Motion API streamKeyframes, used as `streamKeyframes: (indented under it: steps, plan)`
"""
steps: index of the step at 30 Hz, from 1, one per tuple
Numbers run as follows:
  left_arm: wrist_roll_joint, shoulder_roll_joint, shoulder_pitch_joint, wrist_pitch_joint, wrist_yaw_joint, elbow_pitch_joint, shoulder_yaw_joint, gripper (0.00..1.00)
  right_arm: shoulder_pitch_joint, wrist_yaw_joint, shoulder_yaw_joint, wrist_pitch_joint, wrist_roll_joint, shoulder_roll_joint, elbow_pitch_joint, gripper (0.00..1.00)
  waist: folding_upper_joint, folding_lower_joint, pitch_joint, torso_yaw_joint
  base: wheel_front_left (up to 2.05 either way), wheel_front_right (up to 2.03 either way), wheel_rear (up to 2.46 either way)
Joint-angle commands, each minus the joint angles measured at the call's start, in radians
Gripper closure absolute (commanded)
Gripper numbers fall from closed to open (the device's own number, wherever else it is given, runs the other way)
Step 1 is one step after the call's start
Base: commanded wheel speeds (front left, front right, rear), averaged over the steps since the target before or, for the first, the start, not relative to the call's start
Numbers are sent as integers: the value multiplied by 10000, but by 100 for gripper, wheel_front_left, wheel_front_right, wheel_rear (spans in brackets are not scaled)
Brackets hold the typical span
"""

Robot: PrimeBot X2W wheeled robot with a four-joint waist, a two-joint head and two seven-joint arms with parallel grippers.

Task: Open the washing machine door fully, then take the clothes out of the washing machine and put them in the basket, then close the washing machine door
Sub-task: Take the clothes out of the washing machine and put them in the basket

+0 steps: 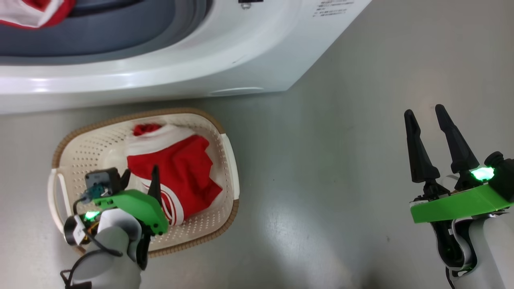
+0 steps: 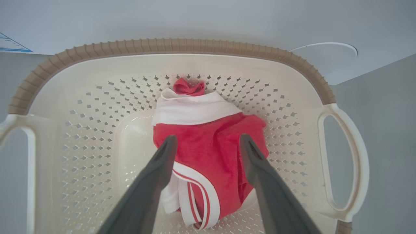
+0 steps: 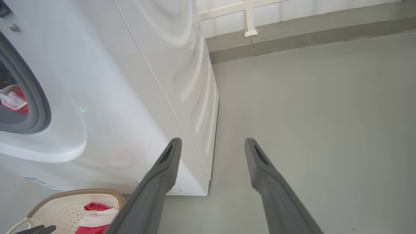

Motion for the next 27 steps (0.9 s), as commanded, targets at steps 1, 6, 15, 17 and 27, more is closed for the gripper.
streamKeyframes:
  steps: [1,6,15,17,27]
  plan:
    - [1,266,534,-61,18,-247,321,0,306,65,222,-63,-44,-129,-159,0,0,0,-257,43,0,0,0]
    - [150,270,987,-61,-23,-1056,587,0,462,65,286,-63,-38,-169,-58,0,0,0,-865,95,0,0,0]
    - [814,283,2083,-61,-111,-2880,1248,0,876,65,385,-63,-22,-244,155,0,0,0,-2121,217,0,0,0]
    - [958,278,2311,-61,-149,-3251,1366,0,977,65,420,-63,-31,-257,190,0,0,0,-2377,250,0,0,0]
    - [1399,268,3435,-61,-387,-5517,1654,0,1444,65,534,-63,-16,-343,358,0,0,0,-3525,357,0,0,0]
